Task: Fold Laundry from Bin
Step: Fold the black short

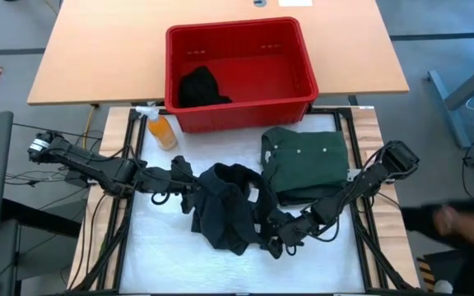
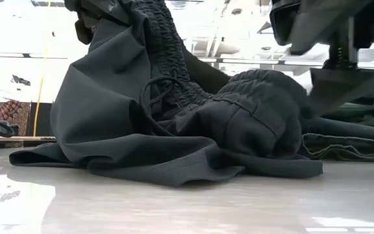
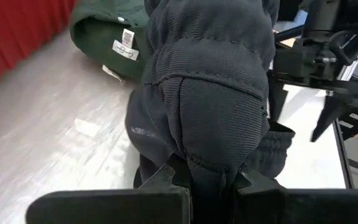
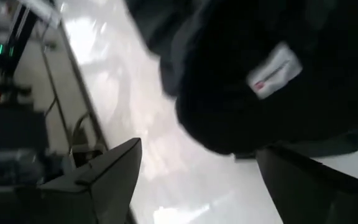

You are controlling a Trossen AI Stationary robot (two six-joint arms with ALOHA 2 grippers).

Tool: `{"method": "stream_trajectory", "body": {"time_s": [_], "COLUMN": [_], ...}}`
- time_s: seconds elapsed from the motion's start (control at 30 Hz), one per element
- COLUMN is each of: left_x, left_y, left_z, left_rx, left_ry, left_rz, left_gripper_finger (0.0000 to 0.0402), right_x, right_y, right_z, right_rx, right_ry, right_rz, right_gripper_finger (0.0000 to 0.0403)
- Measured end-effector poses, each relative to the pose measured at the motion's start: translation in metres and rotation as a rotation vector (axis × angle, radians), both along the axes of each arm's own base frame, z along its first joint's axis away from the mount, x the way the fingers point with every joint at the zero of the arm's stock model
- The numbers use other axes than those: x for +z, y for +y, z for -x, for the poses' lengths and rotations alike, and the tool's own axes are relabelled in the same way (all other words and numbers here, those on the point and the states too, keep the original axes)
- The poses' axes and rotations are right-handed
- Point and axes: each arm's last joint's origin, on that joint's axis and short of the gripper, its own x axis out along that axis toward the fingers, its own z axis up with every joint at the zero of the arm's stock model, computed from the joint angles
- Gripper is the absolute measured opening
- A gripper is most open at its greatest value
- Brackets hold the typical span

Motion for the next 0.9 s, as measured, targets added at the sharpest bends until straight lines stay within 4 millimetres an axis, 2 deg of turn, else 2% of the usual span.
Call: {"method": "stream_trajectory", "body": {"time_s": [0.17,0.3,0.4,0.47,0.53,0.6,0.63,0.77,0.9], "left_x": [0.0,0.0,-0.001,-0.001,-0.001,-0.001,-0.001,0.001,0.013], "left_y": [0.0,0.0,-0.001,-0.001,-0.001,-0.001,-0.001,-0.001,0.002], "left_z": [0.0,0.0,0.0,0.0,0.0,0.0,0.0,0.001,0.009], "left_rx": [0.002,-0.005,-0.019,-0.021,-0.022,-0.024,-0.025,-0.04,-0.038], "left_ry": [-0.001,0.001,0.007,0.011,0.014,0.013,0.011,0.008,-0.034], "left_rz": [0.01,0.015,0.023,0.023,0.022,0.018,0.016,-0.021,-0.05], "left_gripper_finger": [0.0009,0.0009,0.0009,0.0009,0.0009,0.0009,0.0009,0.0009,0.0009], "right_x": [-0.008,-0.022,-0.031,-0.031,-0.026,-0.017,-0.01,0.034,0.089], "right_y": [-0.001,0.002,0.003,0.003,0.003,0.001,-0.001,-0.019,-0.05], "right_z": [-0.004,-0.009,-0.012,-0.012,-0.012,-0.011,-0.011,-0.01,-0.008], "right_rx": [-0.092,-0.152,-0.192,-0.203,-0.18,-0.141,-0.119,-0.038,0.107], "right_ry": [-0.01,-0.008,0.0,-0.01,-0.028,-0.061,-0.084,-0.194,-0.291], "right_rz": [0.035,0.027,0.02,0.024,0.04,0.069,0.087,0.131,0.225], "right_gripper_finger": [0.0344,0.0315,0.0259,0.0199,0.0123,0.0045,0.0029,0.0031,0.0029]}}
